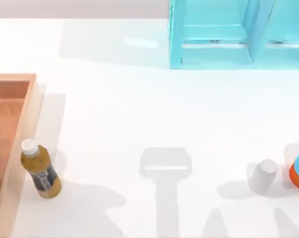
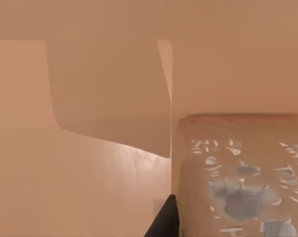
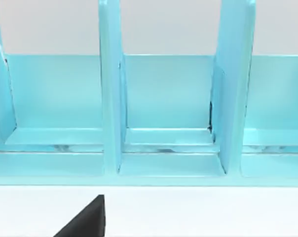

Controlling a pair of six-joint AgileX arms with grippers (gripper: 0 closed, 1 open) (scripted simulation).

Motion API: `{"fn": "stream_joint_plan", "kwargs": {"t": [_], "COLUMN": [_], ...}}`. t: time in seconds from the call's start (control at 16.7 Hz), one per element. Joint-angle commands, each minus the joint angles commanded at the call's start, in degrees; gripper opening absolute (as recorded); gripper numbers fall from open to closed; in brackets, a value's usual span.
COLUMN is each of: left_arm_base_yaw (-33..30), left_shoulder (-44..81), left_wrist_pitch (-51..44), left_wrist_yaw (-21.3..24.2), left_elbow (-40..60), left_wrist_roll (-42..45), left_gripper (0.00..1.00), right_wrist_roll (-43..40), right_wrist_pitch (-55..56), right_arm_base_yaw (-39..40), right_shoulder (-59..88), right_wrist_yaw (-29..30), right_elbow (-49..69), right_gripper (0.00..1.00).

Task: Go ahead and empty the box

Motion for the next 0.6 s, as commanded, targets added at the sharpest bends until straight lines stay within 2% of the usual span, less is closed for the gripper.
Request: {"fn": "stream_joint_plan", "kwargs": {"t": [0.6], "left_arm_base_yaw": [0.0], "left_shoulder": [-0.1], "left_wrist_pitch": [-0.9], "left_wrist_yaw": [0.0], "left_elbow": [0.8], "left_wrist_roll": [0.0], "left_gripper": [0.0], "right_wrist_roll": [0.0], "right_wrist_pitch": [0.0], "right_arm_base_yaw": [0.0], "right_shoulder": [0.0], "right_wrist_yaw": [0.0], "right_elbow": [0.0], "right_gripper": [1.0]}}
